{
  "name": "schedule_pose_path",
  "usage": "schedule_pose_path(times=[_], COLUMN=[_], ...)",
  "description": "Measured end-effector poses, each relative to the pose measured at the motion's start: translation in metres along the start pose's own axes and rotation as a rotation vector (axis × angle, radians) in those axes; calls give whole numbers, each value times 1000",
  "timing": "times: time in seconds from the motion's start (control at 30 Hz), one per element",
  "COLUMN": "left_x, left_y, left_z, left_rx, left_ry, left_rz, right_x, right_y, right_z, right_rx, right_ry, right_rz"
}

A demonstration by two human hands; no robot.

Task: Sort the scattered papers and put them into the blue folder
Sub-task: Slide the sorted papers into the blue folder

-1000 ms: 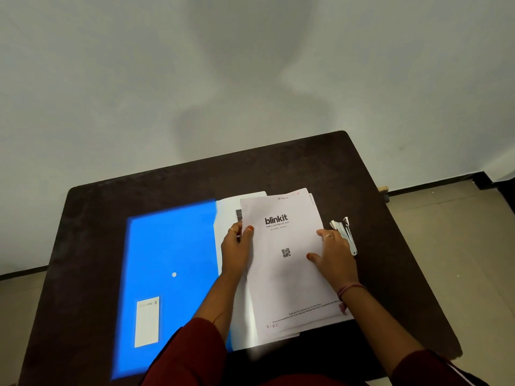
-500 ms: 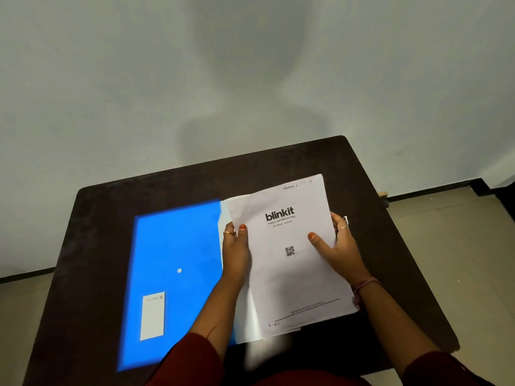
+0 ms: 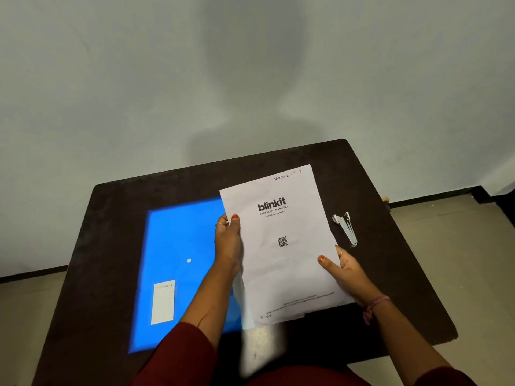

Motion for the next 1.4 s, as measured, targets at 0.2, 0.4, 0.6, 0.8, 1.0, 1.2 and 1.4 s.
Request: schedule_pose_path(times=[0.2, 0.4, 0.6, 0.8, 1.0, 1.2, 1.4], left_x=[1, 7, 22, 23, 25, 30, 30], left_y=[-8, -51, -84, -82, -77, -75, -82], left_z=[15, 61, 87, 91, 87, 84, 80], left_rx=[-195, -1035, -1244, -1295, -1200, -1078, -1128], left_ry=[32, 154, 57, 36, 17, 4, -53], left_rz=[18, 109, 268, 202, 115, -36, -117], right_x=[7, 5, 1, -1, 5, 8, -1], right_y=[3, 15, 19, 12, -1, -17, -35], right_z=[5, 17, 16, 5, -6, -18, -33], right_rx=[-80, -92, 16, 112, 225, 395, 395], right_ry=[54, 169, 202, 188, 113, -1, 49], right_rz=[-50, -98, -86, -50, -55, 9, 61])
Point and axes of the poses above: each hand's wrist, its own x-axis away from the middle knuckle, its own z-axis out of the back of the hand, y = z × x, the point moved 4 cm from there along -x, towards the middle knuckle, and after that the axes turned 5 degrees about -x, right-handed, at the moved point
